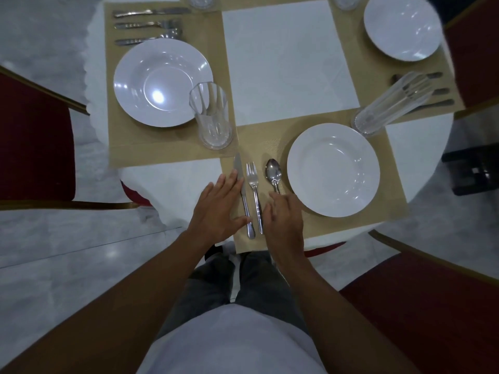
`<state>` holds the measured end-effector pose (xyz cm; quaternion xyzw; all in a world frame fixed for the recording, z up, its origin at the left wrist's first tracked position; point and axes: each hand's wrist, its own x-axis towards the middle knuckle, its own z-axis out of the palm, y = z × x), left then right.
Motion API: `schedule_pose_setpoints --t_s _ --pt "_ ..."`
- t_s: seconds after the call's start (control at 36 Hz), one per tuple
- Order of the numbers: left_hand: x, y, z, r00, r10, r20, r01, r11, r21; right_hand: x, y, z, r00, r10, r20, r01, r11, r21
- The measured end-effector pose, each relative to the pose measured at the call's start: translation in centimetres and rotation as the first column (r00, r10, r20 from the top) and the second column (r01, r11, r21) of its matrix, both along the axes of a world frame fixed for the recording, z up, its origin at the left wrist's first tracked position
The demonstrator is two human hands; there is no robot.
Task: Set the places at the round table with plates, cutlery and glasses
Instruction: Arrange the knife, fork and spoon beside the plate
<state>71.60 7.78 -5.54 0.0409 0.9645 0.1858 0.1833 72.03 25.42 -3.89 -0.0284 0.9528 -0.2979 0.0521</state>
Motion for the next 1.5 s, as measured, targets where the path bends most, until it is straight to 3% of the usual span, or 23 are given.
schedule_pose_setpoints --t_s 0.08,0.25,0.56,0.94,1.33,1.5 --pt "0.1 0.2 0.1 1.000 -0.006 0.003 0.006 1.000 -0.019 0.0 -1.3 0.0 0.994 0.028 -0.102 -0.033 0.998 -0.052" --pt "0.2 0.3 0.3 0.999 -0.034 -0.002 0.034 0.998 -0.054 -0.8 -2.6 -0.4 0.995 -0.003 0.096 0.001 1.000 0.020" --pt "-0.2 0.5 0.4 1.000 -0.025 0.012 0.026 0.998 -0.054 -1.4 -2.1 0.0 0.984 0.012 0.177 -0.015 1.000 0.013" --pt "-0.3 0.6 0.1 1.000 -0.011 0.027 0.012 0.999 -0.050 -1.2 -1.9 -0.1 0.987 0.011 0.158 -0.021 0.998 0.062" --pt "-0.5 0.5 0.4 1.000 0.010 0.021 -0.010 1.000 -0.016 0.2 2.0 0.1 0.998 -0.025 -0.053 0.023 0.999 -0.043" --pt "-0.4 0.7 0.6 1.000 -0.007 0.023 0.009 0.999 -0.052 1.0 1.7 -0.4 0.999 0.036 -0.014 -0.037 0.996 -0.078"
